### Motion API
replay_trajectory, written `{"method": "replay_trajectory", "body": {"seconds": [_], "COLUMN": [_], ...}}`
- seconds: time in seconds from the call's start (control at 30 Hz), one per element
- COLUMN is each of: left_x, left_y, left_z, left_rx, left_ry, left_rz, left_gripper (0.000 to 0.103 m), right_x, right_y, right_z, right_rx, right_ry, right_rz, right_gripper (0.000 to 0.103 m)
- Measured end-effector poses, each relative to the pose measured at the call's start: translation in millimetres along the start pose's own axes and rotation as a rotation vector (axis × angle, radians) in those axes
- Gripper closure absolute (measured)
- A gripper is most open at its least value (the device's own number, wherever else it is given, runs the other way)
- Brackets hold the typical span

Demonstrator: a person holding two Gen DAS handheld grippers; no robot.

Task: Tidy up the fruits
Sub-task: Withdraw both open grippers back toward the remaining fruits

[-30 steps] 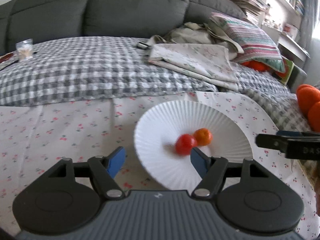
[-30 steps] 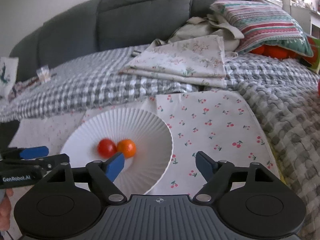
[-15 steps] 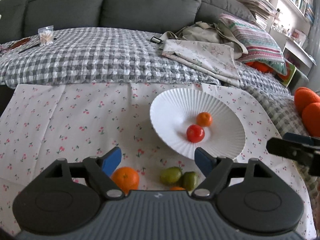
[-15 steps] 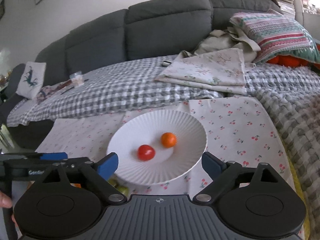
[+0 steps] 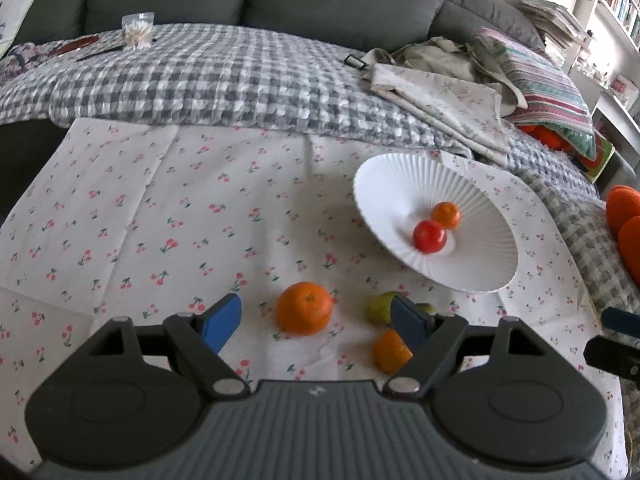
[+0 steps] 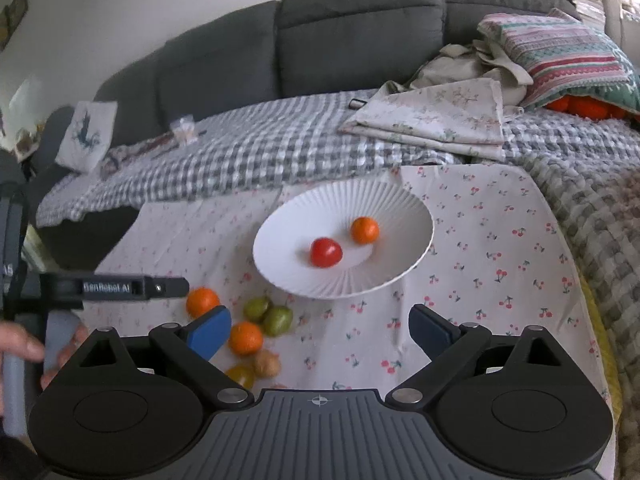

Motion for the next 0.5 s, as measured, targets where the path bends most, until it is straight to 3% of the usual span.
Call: {"method": "replay_trajectory", "body": {"seconds": [0.27,0.5], "left_x": [8.0,11.2], "left_y": [-1.2,-12.3], "left_z": [9.5,4.6], "left_rx": [-0.007,0.016], "left_ry": [-0.009,-0.013], "left_rz": [0.010,0.009], "left_gripper": [0.022,0.022], "right_x": [9.9,25.7], "right_y": [-3.8,-16.5], "right_z": [2.1,16.1], "right_rx": [-0.005,-0.063], "right_ry": [0.019,0.051], "right_rz": [0.047,0.117], "right_gripper": [0.006,0.006]}}
Point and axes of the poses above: each gripper's, at about its wrist camera, not at the fingertips, and y roughly against the way its jaws point, z to its left, x to its underside, the point moved 2 cm from there along -y, roughly the way its jaws point, and after that the axes turned 13 degrees about -z, right-handed, at the moved point
